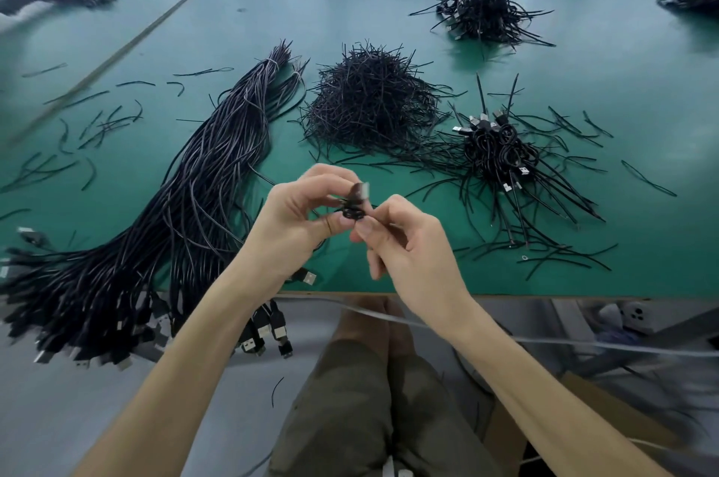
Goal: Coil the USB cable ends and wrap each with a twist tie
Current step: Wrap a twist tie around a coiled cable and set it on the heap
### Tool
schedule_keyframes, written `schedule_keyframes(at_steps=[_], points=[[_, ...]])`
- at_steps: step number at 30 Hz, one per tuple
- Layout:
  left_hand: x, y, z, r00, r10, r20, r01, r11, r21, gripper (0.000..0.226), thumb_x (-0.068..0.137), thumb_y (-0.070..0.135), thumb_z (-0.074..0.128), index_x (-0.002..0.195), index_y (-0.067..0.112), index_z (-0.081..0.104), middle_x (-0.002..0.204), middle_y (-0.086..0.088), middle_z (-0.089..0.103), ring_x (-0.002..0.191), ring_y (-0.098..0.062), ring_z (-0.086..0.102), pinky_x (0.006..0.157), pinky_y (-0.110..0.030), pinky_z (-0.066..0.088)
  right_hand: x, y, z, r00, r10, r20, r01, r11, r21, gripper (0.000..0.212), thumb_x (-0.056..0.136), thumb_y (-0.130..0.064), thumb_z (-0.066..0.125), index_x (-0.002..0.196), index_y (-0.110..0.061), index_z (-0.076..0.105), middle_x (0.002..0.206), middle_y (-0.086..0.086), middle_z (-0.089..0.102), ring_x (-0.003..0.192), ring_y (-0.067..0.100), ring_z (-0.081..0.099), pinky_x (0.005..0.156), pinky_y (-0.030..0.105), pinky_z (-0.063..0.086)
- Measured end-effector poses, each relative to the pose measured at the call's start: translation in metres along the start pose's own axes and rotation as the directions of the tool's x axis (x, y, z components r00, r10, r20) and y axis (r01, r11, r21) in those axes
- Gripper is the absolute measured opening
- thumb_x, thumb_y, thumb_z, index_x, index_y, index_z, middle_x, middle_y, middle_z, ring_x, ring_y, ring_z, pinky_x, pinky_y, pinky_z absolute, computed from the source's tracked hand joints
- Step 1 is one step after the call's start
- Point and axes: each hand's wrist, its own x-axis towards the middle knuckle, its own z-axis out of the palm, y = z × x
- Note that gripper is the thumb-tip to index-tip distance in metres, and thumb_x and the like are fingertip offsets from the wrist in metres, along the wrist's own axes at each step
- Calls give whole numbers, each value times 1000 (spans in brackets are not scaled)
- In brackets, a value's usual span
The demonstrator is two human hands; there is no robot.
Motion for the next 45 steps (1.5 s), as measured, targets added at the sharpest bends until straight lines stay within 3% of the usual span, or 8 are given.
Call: schedule_keyframes(at_steps=[6, 10, 15, 20, 27, 32, 36, 45], points=[[-3, -7, 0, 1000, -4, -9, 3, 994, -105, 52, 79, -29, 54, 59, 17, 67, 95, -3, 53, 88, -23, 52, 74, -39, 43, 1, 0, 0, 990, 136, 34, -140, 951, 274, 24, 103, -16, 56, 81, -8, 63, 52, 3, 55, 43, 11, 46, 46, 16, 34], [-1, -14, -10, 996, -5, 84, 12, 997, -77, 54, 88, -20, 48, 76, 22, 79, 101, 1, 59, 84, -16, 55, 63, -19, 44, 4, -2, -5, 996, 91, 9, -92, 984, 154, 25, 102, -13, 57, 78, -8, 61, 52, 6, 55, 42, 10, 44, 49, 12, 33], [-4, -11, -15, 991, -51, 125, 80, 967, -242, 31, 88, -2, 53, 94, 13, 80, 104, -7, 73, 101, -28, 70, 90, -36, 56, 3, -4, -10, 1000, 21, -6, -21, 1000, -20, 24, 101, -13, 60, 79, -4, 62, 60, 3, 54, 47, 9, 49, 58, 21, 40], [19, -17, -14, 884, -441, 157, 422, 896, 141, 9, 90, 8, 67, 87, 9, 75, 92, -6, 76, 85, -17, 73, 98, -45, 53, 0, -2, -12, 1000, -15, -9, 14, 994, -112, 21, 99, -9, 62, 79, -3, 64, 71, 0, 50, 50, 11, 52, 58, 17, 39], [0, -10, -9, 977, -197, 77, 200, 979, -41, 46, 73, 6, 80, 116, 1, 65, 91, -12, 68, 85, -15, 67, 84, -26, 56, -3, -1, -9, 1000, -13, 22, 15, 996, -88, 33, 100, -10, 61, 74, -30, 56, 74, -7, 49, 48, 11, 51, 54, 22, 41], [-1, -8, -7, 999, 9, 51, -11, 999, 41, 33, 72, 1, 76, 105, -1, 71, 96, -19, 70, 87, -26, 69, 81, -31, 55, -2, 2, -9, 994, 77, 75, -76, 997, -15, 18, 101, -9, 58, 85, -2, 62, 67, 11, 61, 48, 13, 48, 56, 37, 44], [1, -11, -5, 993, 118, 30, -121, 984, 132, 23, 81, -3, 73, 102, 5, 73, 106, -16, 62, 104, -23, 61, 88, -31, 53, -1, 1, -8, 984, 144, 102, -159, 974, 161, 22, 103, -9, 55, 88, 5, 61, 56, -12, 58, 44, 8, 43, 49, 16, 36], [5, -15, 11, 982, 187, 1, -186, 981, 56, 33, 80, -17, 55, 87, 11, 70, 104, -16, 57, 102, -25, 57, 78, -30, 47, -2, 3, 1, 853, 296, 430, -512, 307, 802, 8, 93, -6, 53, 86, -2, 56, 75, 6, 51, 45, 7, 40, 44, 19, 26]])
